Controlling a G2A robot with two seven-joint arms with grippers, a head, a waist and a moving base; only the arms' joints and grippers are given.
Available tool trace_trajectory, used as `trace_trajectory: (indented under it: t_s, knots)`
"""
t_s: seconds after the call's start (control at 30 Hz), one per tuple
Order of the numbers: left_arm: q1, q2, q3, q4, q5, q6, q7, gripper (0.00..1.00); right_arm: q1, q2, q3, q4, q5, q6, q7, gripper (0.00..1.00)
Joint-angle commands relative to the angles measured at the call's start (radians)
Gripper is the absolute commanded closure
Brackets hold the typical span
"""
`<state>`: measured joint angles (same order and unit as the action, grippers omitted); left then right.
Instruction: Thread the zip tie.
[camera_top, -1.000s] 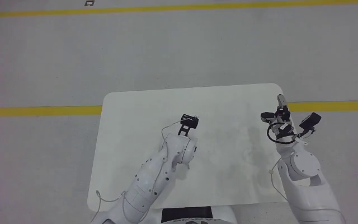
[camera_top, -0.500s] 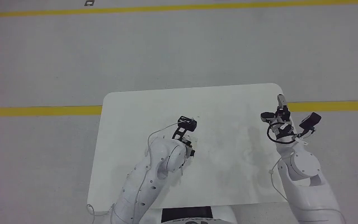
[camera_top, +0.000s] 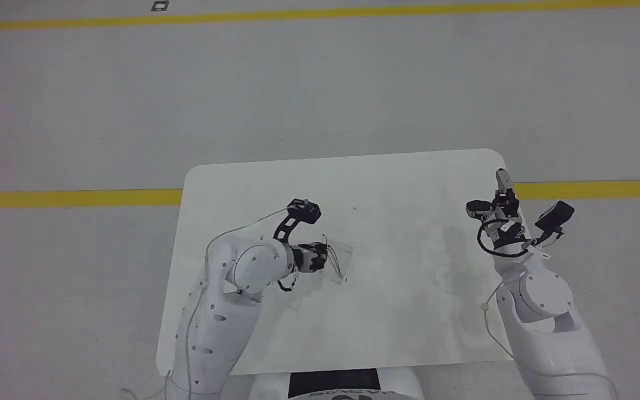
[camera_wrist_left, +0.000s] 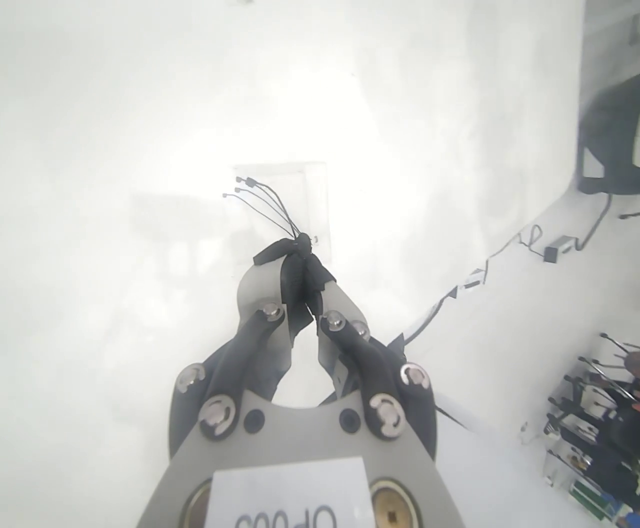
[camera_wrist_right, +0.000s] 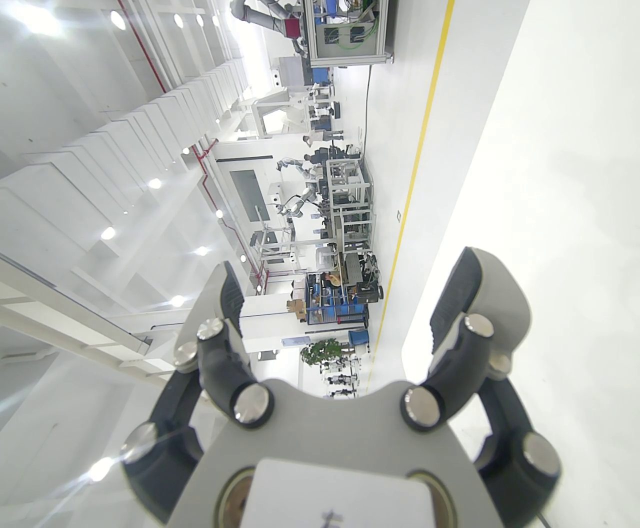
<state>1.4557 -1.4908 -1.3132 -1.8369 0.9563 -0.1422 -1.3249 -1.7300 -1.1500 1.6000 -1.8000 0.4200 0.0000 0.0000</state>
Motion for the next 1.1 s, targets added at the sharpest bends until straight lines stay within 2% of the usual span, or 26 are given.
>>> trace_trajectory:
  t_s: [0.0,0.07,0.1,0.17,0.23,0.4,0.43,0.47,0.5,0.77,0.8,0.83,0.87,0.93,1.0,1.07]
  knots:
    - [0.009,0.011,-0.051,0.013,-0.112,-0.101,-0.008,1.00,0.000,0.000,0.000,0.000,0.000,0.000,0.000,0.00]
    - [0.013,0.021,-0.081,0.032,-0.191,-0.176,-0.022,1.00,0.000,0.000,0.000,0.000,0.000,0.000,0.000,0.00]
    - [0.013,0.028,-0.093,0.044,-0.260,-0.198,-0.039,1.00,0.000,0.000,0.000,0.000,0.000,0.000,0.000,0.00]
    - [0.004,0.042,-0.103,0.056,-0.334,-0.198,-0.065,1.00,0.000,0.000,0.000,0.000,0.000,0.000,0.000,0.00]
    - [-0.005,0.061,-0.114,0.082,-0.412,-0.198,-0.065,1.00,0.000,0.000,0.000,0.000,0.000,0.000,0.000,0.00]
    - [-0.019,0.113,-0.085,0.089,-0.572,-0.198,-0.065,1.00,0.000,0.000,0.000,0.000,0.000,0.000,0.000,0.00]
    - [-0.025,0.128,-0.076,0.096,-0.597,-0.198,-0.065,1.00,0.000,0.000,0.000,0.000,0.000,0.000,0.000,0.00]
    - [-0.033,0.141,-0.056,0.091,-0.584,-0.198,-0.065,1.00,0.000,0.000,0.000,0.000,0.000,0.000,0.000,0.00]
    - [-0.036,0.146,-0.048,0.090,-0.569,-0.198,-0.065,1.00,0.000,0.000,0.000,0.000,0.000,0.000,0.000,0.00]
    - [-0.036,0.146,-0.048,0.090,-0.569,-0.198,-0.065,1.00,0.000,0.000,0.000,0.000,0.000,0.000,0.000,0.00]
    - [-0.034,0.147,-0.039,0.091,-0.571,-0.198,-0.047,1.00,0.000,0.000,0.000,0.000,0.000,0.000,0.000,0.00]
    - [-0.035,0.148,-0.028,0.097,-0.577,-0.198,-0.042,1.00,0.000,0.000,0.000,0.000,0.000,0.000,0.000,0.00]
    - [-0.044,0.152,-0.032,0.125,-0.574,-0.197,-0.032,1.00,0.000,0.000,0.000,0.000,0.000,0.000,0.000,0.00]
    - [-0.057,0.159,-0.041,0.154,-0.591,-0.198,-0.030,1.00,0.000,0.000,0.000,0.000,0.000,0.000,0.000,0.00]
    - [-0.066,0.170,-0.065,0.186,-0.662,-0.198,-0.053,1.00,0.000,0.000,0.000,0.000,0.000,0.000,0.000,0.00]
    - [-0.069,0.183,-0.080,0.196,-0.703,-0.198,-0.065,1.00,0.000,0.000,0.000,0.000,0.000,0.000,0.000,0.00]
